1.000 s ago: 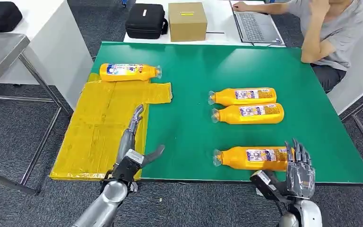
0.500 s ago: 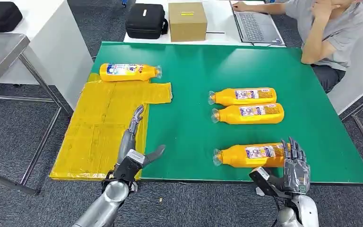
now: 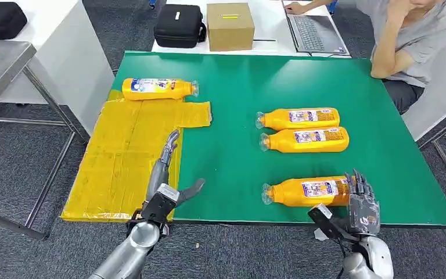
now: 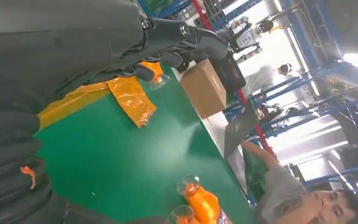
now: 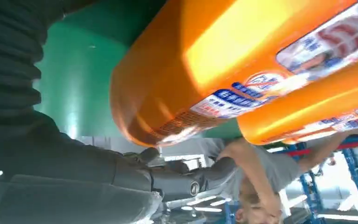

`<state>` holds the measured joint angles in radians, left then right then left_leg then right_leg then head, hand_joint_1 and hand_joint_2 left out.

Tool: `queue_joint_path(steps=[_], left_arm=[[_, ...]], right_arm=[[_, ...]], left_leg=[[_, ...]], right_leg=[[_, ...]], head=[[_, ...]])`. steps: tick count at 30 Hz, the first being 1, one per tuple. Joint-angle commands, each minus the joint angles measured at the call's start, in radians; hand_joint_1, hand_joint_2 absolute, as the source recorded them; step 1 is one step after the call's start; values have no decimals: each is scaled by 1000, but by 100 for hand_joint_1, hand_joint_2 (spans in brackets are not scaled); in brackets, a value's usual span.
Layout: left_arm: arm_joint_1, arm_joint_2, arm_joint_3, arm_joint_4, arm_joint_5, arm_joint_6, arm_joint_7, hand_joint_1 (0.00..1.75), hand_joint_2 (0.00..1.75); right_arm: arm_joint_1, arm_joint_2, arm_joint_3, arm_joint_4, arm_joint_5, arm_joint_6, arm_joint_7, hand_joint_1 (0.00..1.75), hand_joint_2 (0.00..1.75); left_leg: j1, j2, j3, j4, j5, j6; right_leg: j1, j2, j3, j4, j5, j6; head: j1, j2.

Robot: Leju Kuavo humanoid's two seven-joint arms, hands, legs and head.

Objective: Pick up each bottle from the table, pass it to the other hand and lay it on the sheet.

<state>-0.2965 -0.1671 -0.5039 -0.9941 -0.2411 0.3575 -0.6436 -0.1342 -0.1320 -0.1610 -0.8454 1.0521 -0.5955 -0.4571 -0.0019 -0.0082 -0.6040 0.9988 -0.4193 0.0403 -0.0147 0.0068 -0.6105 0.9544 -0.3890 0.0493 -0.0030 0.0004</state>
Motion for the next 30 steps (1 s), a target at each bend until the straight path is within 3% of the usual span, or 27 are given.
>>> queue_joint_path(steps=[1,14,18,19,20,23,30], left_arm=[[-41,19,-54,63,13,-13,6,0,175],[-38,17,-49,54,22,-3,2,0,175],[-39,14,-45,52,16,-10,4,0,175],[-40,13,-42,56,15,-13,2,0,175],[-41,14,-40,58,14,-14,1,0,175],[-41,15,-33,60,14,-13,-4,0,175],[-41,15,-33,60,14,-13,-4,0,175]], right_arm=[[-17,-41,85,96,68,71,57,0,175],[-66,-40,117,136,112,90,84,0,175],[-66,-52,136,149,106,173,59,0,175],[-71,-61,144,162,98,205,39,147,175],[-77,-68,148,177,96,222,28,175,175],[-103,-74,154,230,87,281,26,175,175],[-103,-74,154,230,87,281,26,175,175]], left_leg=[[1,0,4,0,-1,-1],[0,3,7,0,2,1],[0,3,7,-1,3,0],[0,2,7,-1,3,0],[0,3,7,-1,3,0],[0,5,9,-1,3,-1],[1,4,10,-1,3,-1]], right_leg=[[1,-1,4,-1,-1,-2],[1,1,6,-2,4,-5],[1,0,6,-2,4,-7],[1,0,6,-2,5,-7],[1,1,6,-2,5,-6],[1,3,7,-2,5,-7],[2,3,7,-3,6,-7]], head=[[0,0],[0,0],[0,0],[0,0],[0,0],[0,0],[0,0]])
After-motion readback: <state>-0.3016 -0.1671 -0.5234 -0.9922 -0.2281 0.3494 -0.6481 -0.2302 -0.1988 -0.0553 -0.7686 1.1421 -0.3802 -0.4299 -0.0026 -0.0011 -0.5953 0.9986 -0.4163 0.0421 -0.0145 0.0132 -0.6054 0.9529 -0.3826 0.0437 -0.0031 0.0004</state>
